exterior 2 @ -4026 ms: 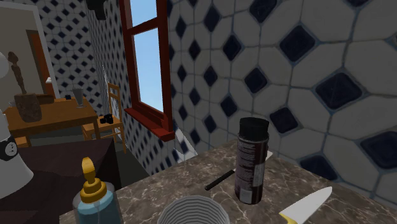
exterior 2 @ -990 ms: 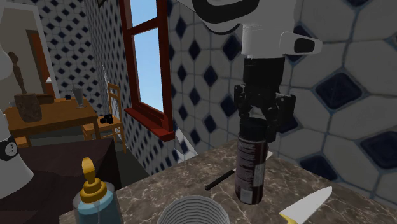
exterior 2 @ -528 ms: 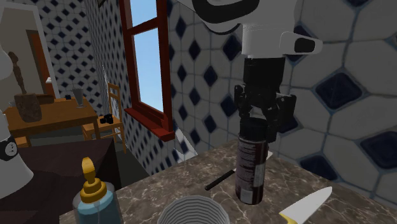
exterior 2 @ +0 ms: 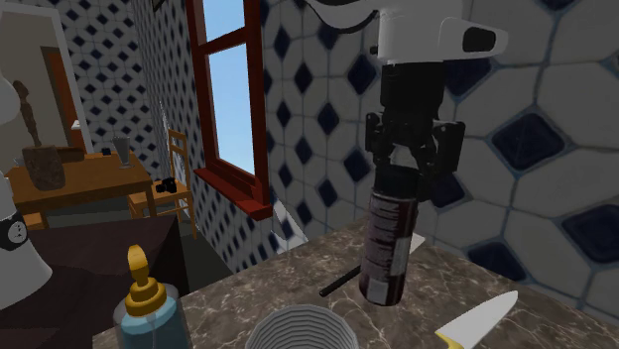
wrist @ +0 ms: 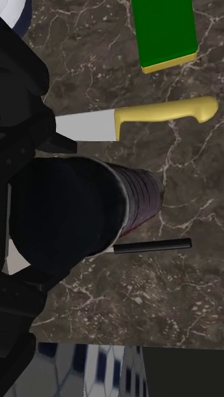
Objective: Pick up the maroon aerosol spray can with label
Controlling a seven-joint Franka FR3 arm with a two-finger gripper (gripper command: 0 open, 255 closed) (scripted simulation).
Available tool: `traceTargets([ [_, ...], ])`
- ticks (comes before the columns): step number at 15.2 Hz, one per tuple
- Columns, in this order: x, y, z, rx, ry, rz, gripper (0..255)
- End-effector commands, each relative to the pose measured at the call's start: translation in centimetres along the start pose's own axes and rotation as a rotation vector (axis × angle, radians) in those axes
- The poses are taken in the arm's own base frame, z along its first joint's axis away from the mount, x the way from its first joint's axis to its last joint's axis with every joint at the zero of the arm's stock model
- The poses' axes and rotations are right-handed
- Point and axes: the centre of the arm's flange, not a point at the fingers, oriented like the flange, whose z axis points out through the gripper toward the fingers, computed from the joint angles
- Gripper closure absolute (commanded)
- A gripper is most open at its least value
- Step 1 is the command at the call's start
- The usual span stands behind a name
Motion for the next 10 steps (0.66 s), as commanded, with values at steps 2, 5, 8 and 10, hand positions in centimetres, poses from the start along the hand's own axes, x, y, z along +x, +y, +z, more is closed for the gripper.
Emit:
traceTargets([
  [2, 0.0, 0.0, -1.6, 0.0, 0.001, 0.0, 255],
  [5, 0.1, -0.1, -3.2, 0.0, 0.001, 0.0, 255],
  [8, 0.2, -0.1, -4.8, 0.0, 0.001, 0.0, 255],
  [10, 0.2, -0.1, -4.9, 0.0, 0.001, 0.0, 255],
])
